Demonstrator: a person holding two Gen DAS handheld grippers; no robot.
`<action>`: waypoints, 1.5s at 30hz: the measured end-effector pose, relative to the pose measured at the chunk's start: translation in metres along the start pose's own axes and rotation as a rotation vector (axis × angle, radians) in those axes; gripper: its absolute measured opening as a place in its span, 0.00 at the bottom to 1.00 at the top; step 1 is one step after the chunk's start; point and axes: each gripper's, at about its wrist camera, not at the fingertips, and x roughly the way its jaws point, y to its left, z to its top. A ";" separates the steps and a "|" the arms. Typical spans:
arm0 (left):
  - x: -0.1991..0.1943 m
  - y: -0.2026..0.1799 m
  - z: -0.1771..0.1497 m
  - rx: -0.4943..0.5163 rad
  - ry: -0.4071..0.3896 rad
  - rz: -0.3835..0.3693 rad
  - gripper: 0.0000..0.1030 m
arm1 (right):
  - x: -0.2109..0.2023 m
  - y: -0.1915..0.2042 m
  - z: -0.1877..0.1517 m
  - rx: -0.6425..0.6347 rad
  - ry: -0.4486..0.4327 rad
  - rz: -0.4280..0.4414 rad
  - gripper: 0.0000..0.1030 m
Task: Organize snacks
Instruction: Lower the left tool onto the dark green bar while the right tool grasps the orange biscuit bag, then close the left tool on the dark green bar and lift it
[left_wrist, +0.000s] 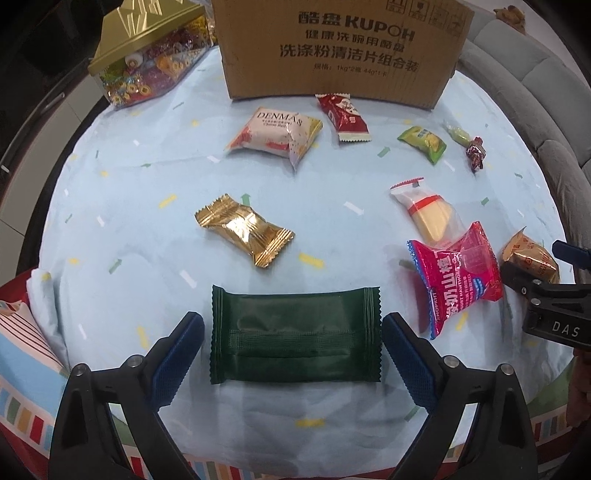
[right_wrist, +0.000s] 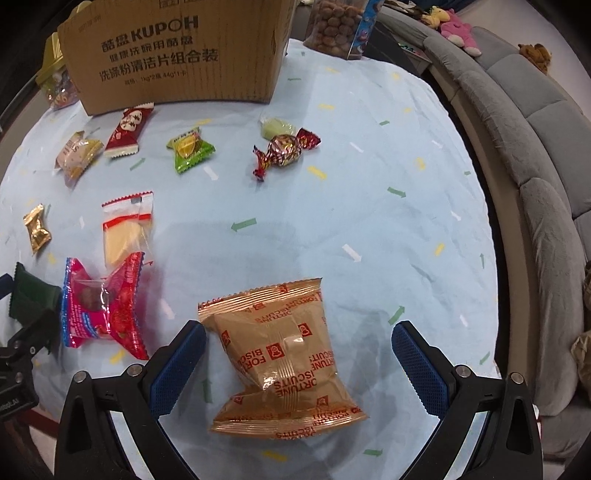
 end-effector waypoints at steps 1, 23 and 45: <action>0.000 0.000 -0.001 -0.001 0.001 -0.003 0.94 | 0.001 0.000 0.000 0.000 0.004 0.001 0.99; -0.004 -0.003 -0.003 0.028 -0.023 -0.026 0.69 | 0.002 0.007 -0.001 0.011 -0.012 0.139 0.47; -0.021 -0.004 -0.006 0.049 -0.077 -0.034 0.23 | -0.006 0.004 -0.010 0.030 -0.017 0.128 0.45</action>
